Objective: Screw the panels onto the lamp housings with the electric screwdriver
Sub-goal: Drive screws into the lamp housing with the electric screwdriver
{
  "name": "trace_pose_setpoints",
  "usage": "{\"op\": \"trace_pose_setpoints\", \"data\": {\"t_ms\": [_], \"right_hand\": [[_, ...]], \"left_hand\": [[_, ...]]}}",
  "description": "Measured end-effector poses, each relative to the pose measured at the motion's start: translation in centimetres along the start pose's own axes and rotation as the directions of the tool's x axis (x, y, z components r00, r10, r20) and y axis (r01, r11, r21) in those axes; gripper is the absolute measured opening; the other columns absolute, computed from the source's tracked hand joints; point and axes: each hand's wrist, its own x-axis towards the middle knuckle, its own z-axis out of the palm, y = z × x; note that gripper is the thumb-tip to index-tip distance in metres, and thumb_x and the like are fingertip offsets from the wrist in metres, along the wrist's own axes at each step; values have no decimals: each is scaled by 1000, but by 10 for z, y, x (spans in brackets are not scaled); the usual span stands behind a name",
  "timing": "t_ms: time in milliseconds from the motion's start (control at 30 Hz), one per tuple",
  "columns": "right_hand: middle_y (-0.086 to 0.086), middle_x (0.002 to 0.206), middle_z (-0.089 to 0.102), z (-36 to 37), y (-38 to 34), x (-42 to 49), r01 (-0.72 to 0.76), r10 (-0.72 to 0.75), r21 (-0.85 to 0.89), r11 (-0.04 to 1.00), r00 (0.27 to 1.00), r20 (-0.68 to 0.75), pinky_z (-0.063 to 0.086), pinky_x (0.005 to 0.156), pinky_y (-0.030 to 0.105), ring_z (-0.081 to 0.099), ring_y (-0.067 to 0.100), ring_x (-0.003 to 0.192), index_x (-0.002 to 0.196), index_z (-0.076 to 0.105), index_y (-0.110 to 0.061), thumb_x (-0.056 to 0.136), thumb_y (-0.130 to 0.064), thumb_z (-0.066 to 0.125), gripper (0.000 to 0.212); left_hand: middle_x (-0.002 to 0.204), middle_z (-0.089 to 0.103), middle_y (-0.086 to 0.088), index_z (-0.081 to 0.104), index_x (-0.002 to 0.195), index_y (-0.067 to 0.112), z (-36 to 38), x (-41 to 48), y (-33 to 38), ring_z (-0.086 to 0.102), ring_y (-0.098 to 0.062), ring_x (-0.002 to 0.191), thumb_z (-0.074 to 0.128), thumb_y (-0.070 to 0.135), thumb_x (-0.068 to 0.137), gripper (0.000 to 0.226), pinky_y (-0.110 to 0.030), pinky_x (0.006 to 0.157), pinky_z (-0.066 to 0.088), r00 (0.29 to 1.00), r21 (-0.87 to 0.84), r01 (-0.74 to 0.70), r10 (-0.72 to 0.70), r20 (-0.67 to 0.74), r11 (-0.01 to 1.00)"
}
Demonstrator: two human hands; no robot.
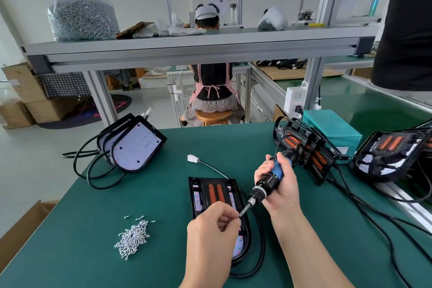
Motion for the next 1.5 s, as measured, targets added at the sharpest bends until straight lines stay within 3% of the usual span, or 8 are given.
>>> {"op": "trace_pose_setpoints", "data": {"t_ms": [333, 467, 567, 800, 1033, 1133, 1267, 1500], "right_hand": [[-2, 68, 55, -1, 3, 0, 17, -17, -44, 999, 1000, 2, 50, 49, 17, 56, 7, 53, 96, 58, -9, 95, -23, 65, 16], [-3, 70, 54, 0, 8, -1, 32, -32, -85, 996, 999, 6, 49, 48, 17, 54, 5, 53, 96, 57, -10, 89, -20, 67, 16], [-2, 69, 54, 2, 13, -2, 54, -55, -118, 991, 999, 0, 49, 47, 17, 54, 6, 51, 95, 57, -9, 80, -18, 71, 22], [-3, 71, 53, 3, 17, -4, 44, -49, -161, 986, 998, -26, 48, 48, 17, 54, 6, 53, 96, 57, -10, 91, -19, 67, 14], [-2, 68, 54, 4, 12, -4, 28, -33, -129, 991, 999, -36, 49, 47, 17, 54, 6, 50, 92, 56, -9, 94, -19, 64, 13], [-4, 72, 54, 4, 11, -4, 31, -36, -129, 991, 999, -40, 49, 46, 17, 55, 5, 51, 92, 58, -9, 91, -19, 67, 13], [-3, 69, 54, 6, 17, -5, 44, -52, -234, 971, 998, -26, 48, 46, 17, 53, 6, 50, 94, 58, -9, 82, -18, 71, 20], [1, 66, 53, 23, 19, -18, 105, -80, -482, 870, 994, 73, 45, 46, 18, 48, 8, 49, 97, 56, -10, 74, -20, 75, 31]], "left_hand": [[72, 70, 14, 69, 69, 28, 4, -1, -4, 62, -2, 63, 73, 0, 83, 31, -9, 62, 48, 998, 30, -22, 24, -52, 999], [84, 64, 28, 60, 88, 35, 7, -4, -7, 59, -4, 73, 71, 2, 84, 34, -17, 69, 50, 983, 179, -154, 169, -73, 972], [81, 62, 16, 63, 102, 29, 9, -6, -12, 52, -8, 71, 70, -1, 82, 37, -28, 69, 51, 951, 307, -264, 300, -75, 914], [72, 59, 16, 64, 114, 28, 8, -5, -21, 54, -6, 68, 73, -1, 79, 46, -18, 66, 48, 930, 366, -320, 363, -54, 874], [96, 62, 23, 57, 113, 36, -8, 6, -23, 54, -2, 93, 65, 52, 80, 37, -19, 80, 41, 895, 346, -334, 410, -176, 877], [105, 56, 16, 55, 115, 27, -24, 30, -32, 54, -11, 103, 63, 50, 84, 40, -25, 87, 36, 938, 227, -92, 160, -307, 970], [106, 67, 6, 49, 124, 25, -32, 58, -42, 64, -12, 99, 77, 54, 75, 64, -37, 92, 50, 945, 22, 326, -326, -6, 945], [91, 79, 5, 64, 108, 16, -32, 73, -49, 76, -14, 84, 82, 34, 56, 58, -31, 76, 55, 902, -232, 415, -365, 230, 880]]}}
